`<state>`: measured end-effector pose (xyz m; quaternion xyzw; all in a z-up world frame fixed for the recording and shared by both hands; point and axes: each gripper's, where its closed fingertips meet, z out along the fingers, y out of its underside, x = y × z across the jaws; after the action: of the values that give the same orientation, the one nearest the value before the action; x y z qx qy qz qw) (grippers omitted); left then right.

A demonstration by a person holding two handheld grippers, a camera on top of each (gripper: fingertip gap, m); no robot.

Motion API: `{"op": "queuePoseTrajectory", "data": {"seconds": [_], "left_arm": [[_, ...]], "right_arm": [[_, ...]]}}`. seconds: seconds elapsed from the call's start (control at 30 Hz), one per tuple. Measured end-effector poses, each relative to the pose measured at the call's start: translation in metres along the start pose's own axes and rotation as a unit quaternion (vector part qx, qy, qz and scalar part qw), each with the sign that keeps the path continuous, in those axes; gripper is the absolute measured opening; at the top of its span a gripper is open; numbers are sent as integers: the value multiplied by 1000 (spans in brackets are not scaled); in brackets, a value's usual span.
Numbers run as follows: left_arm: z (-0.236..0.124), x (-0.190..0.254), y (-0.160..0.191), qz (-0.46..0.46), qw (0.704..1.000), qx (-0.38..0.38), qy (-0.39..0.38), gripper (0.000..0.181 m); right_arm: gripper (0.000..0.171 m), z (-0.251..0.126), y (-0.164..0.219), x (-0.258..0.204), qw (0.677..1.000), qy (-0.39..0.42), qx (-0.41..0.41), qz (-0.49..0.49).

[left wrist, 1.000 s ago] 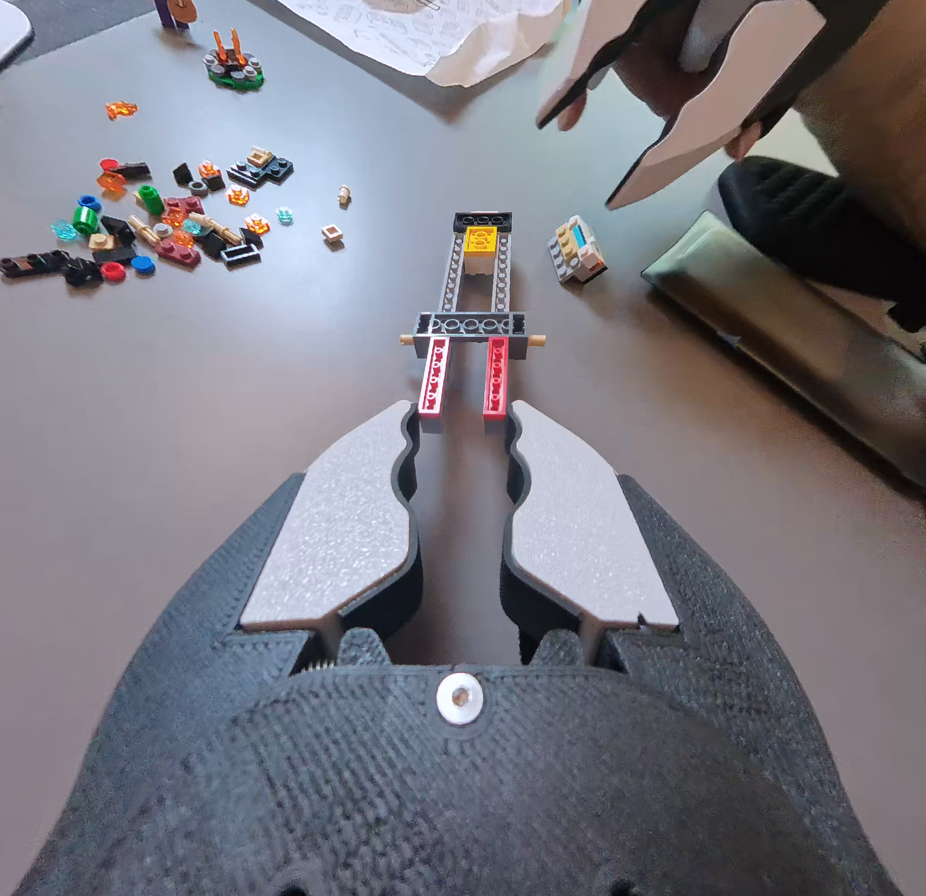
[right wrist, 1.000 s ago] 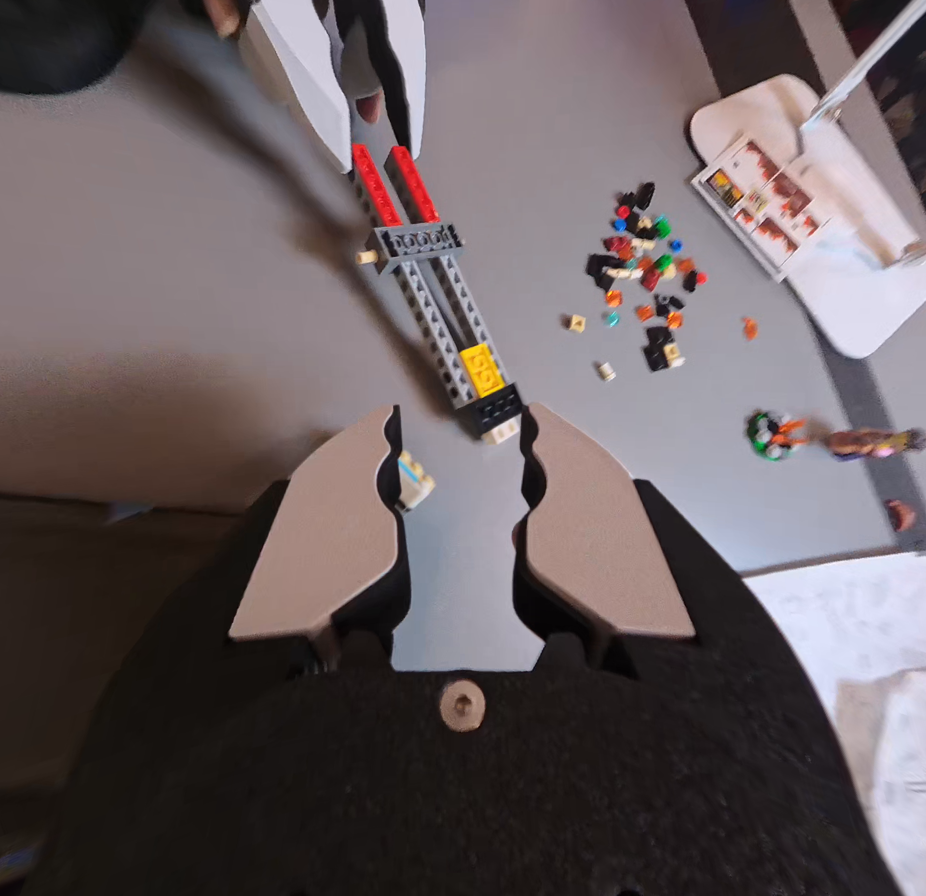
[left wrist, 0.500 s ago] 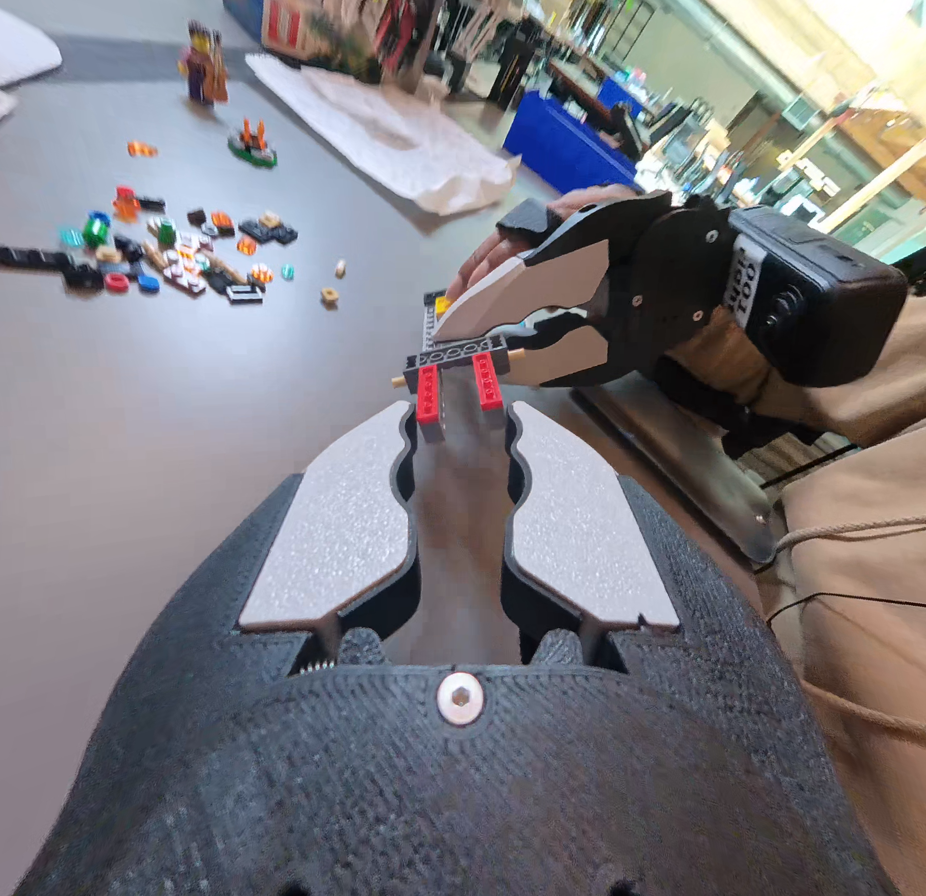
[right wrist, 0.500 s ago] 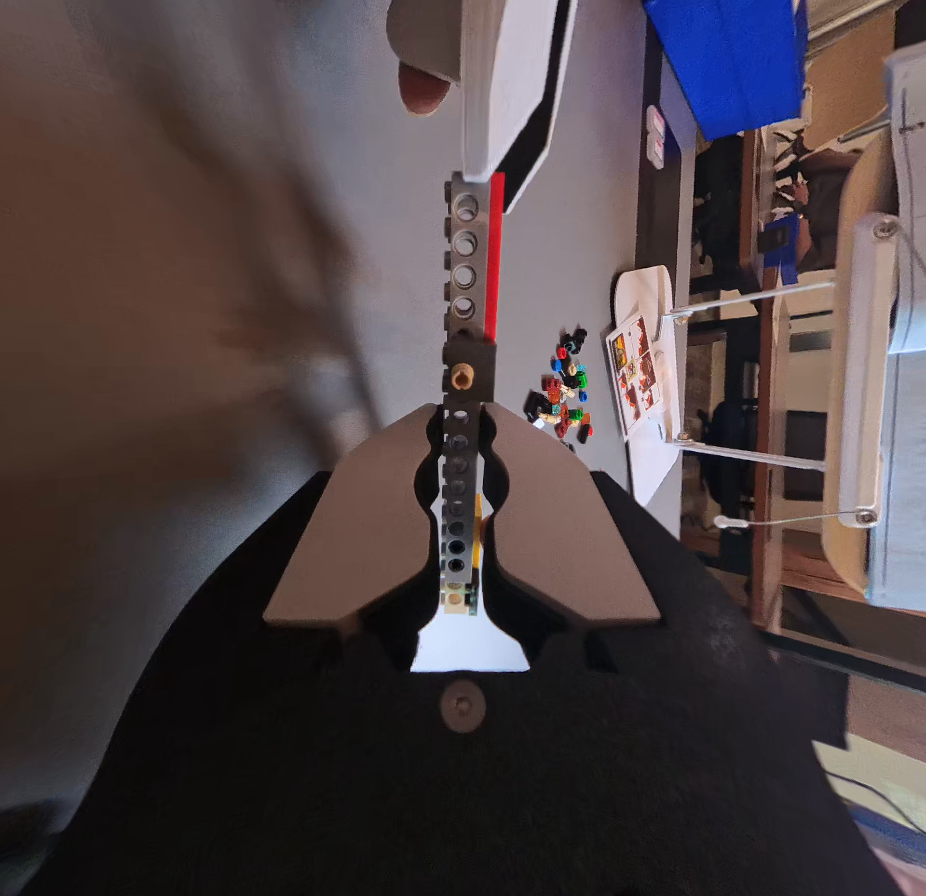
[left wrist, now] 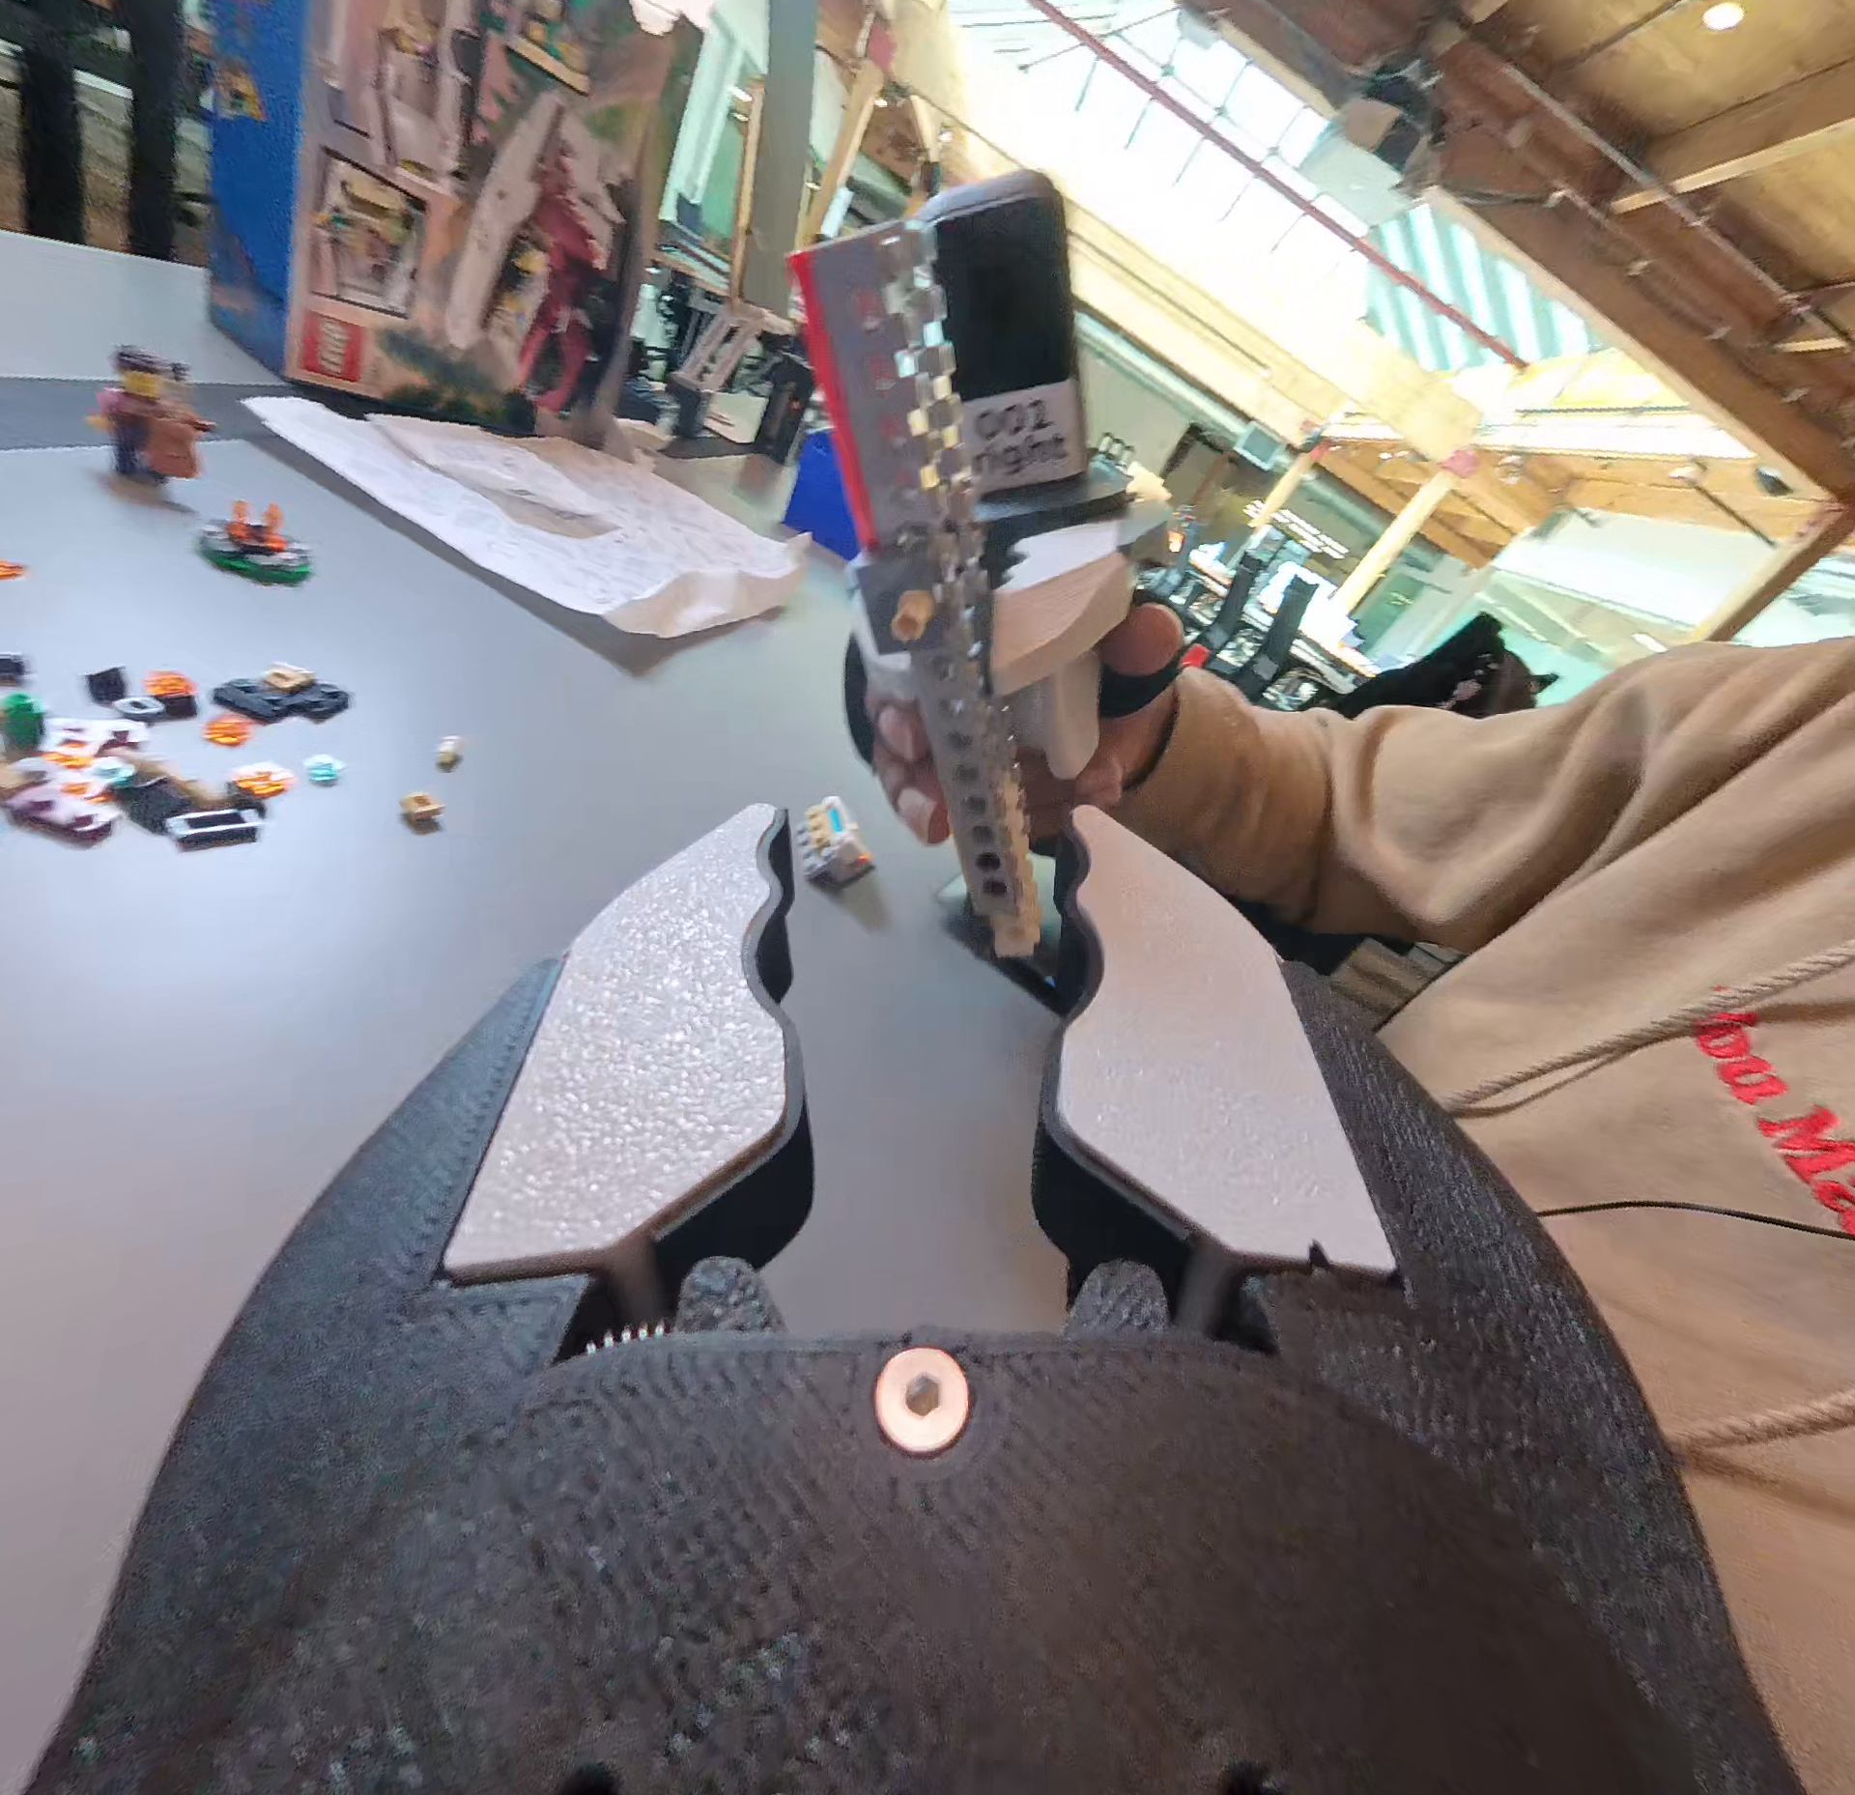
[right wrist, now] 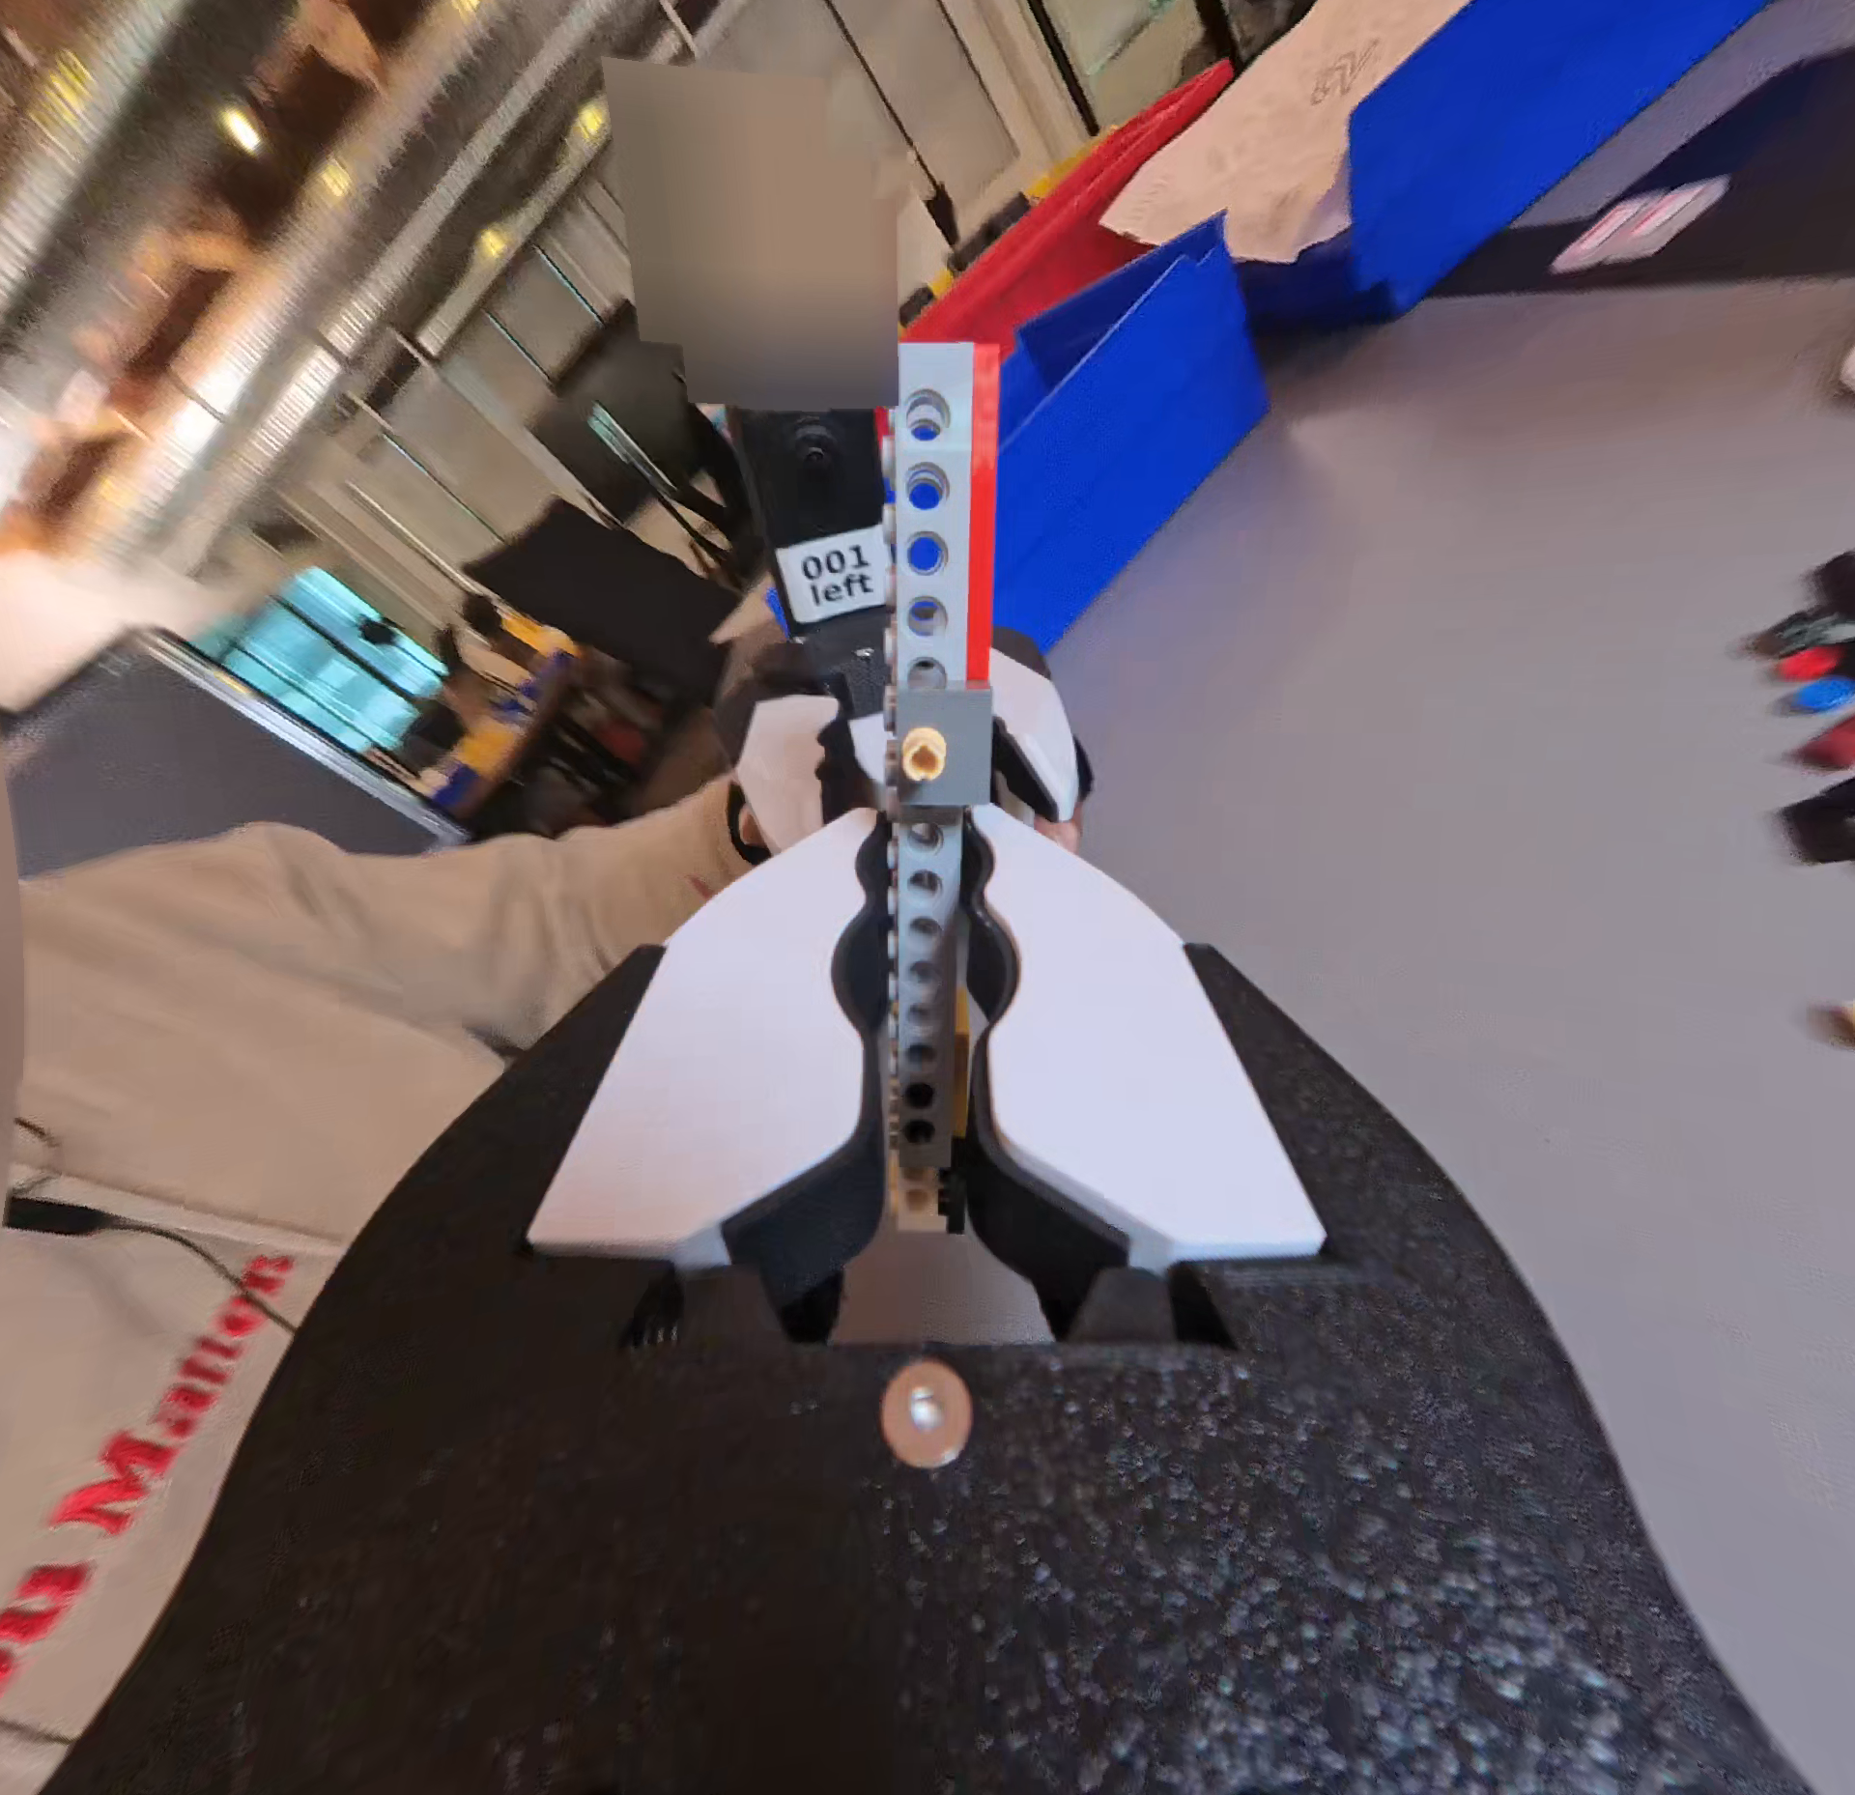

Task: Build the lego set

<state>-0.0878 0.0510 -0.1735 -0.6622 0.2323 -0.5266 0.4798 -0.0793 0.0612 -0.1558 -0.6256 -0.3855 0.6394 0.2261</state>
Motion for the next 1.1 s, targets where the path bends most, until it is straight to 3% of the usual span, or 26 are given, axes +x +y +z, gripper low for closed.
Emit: {"op": "queuePoseTrajectory", "data": {"seconds": [0.17,0.3,0.4,0.5,0.6,0.73,0.9,1.1], "left_arm": [[11,22,11,-7,999,-22,45,43],[19,22,30,-29,996,-71,40,39],[19,23,31,-35,996,-73,46,17],[18,19,32,-46,995,-80,37,16],[15,11,25,-65,996,-59,17,16],[6,-9,11,-88,996,-13,-28,16],[0,-23,-1,-97,992,33,-75,16],[6,-22,-11,-85,985,80,-125,16]], "right_arm": [[12,10,15,-11,993,-66,32,93],[11,10,10,-10,993,-60,57,80],[12,11,13,-6,995,-45,48,75],[12,10,14,-1,996,-36,37,79],[26,3,8,11,997,0,35,63],[34,-6,5,19,995,88,10,-55],[42,12,30,17,942,201,-74,-258],[44,19,27,30,907,276,-78,-308]]}}
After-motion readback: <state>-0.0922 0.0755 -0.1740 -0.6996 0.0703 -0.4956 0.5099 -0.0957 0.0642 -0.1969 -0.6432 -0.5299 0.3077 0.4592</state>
